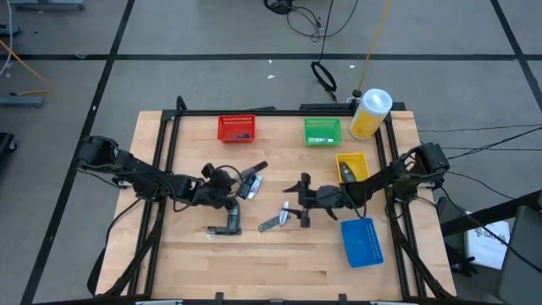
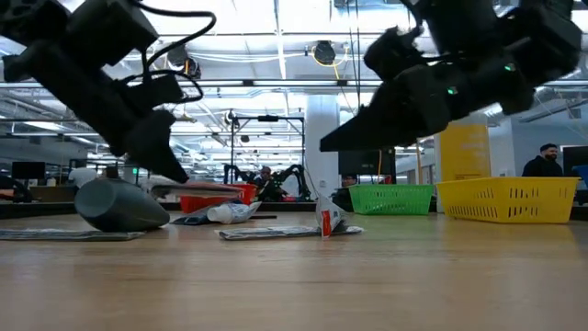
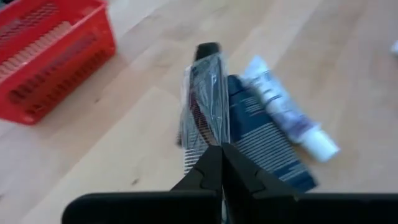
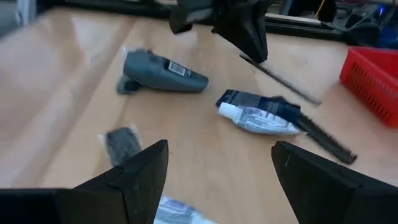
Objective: Pick & Place Travel size toiletries
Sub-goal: Put the black comb into the blue bin
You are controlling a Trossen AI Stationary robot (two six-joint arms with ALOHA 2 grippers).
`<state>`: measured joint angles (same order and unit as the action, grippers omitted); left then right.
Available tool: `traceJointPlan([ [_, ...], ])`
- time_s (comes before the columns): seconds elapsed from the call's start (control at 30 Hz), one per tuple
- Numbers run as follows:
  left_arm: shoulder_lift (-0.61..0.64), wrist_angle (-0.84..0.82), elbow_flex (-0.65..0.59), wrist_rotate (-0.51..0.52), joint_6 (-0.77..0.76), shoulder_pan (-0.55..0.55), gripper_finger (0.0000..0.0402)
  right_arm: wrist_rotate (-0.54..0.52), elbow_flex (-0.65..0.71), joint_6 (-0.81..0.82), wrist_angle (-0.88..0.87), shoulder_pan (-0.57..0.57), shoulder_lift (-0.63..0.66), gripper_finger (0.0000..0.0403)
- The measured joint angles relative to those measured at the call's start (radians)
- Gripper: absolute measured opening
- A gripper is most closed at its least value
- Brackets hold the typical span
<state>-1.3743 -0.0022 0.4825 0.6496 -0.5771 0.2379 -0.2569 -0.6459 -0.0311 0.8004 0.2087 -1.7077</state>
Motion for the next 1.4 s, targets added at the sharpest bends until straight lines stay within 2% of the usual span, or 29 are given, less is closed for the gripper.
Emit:
traceJointPlan([
  [0.3, 0.001, 0.159, 0.022, -0.135, 0.057, 0.000, 0.0000, 0.000, -0.221, -0.453, -0.266, -0.060, 0.000, 0.0276],
  [0.43, 0.001, 0.235, 0.022, -0.182, 0.066, -0.001, 0.0000, 0.000, -0.275, -0.577, -0.359, -0.084, -0.007, 0.0276],
  [0.57, 0.001, 0.299, 0.022, -0.221, 0.075, -0.001, 0.0000, 0.003, -0.293, -0.641, -0.370, -0.097, -0.047, 0.0276],
  [0.67, 0.001, 0.328, 0.022, -0.254, 0.091, -0.003, 0.0000, 0.021, -0.300, -0.644, -0.354, -0.098, -0.087, 0.0266],
  [0.8, 0.001, 0.351, 0.023, -0.284, 0.102, -0.003, 0.0000, -0.030, -0.300, -0.639, -0.298, -0.098, -0.125, 0.0228],
  [0.97, 0.001, 0.352, 0.023, -0.287, 0.103, -0.003, 0.0000, -0.034, -0.300, -0.624, -0.295, -0.104, -0.124, 0.0161],
  [1.17, 0.001, 0.355, 0.023, -0.282, 0.118, -0.004, 0.0007, -0.034, -0.300, -0.582, -0.309, -0.110, -0.120, 0.0059],
  [1.27, 0.001, 0.375, 0.023, -0.254, 0.174, -0.004, 0.0023, -0.035, -0.299, -0.535, -0.365, -0.100, -0.121, 0.0013],
  [1.4, 0.019, 0.398, 0.022, -0.243, 0.264, -0.035, 0.0076, -0.141, -0.299, -0.395, -0.465, -0.066, -0.113, 0.0018],
])
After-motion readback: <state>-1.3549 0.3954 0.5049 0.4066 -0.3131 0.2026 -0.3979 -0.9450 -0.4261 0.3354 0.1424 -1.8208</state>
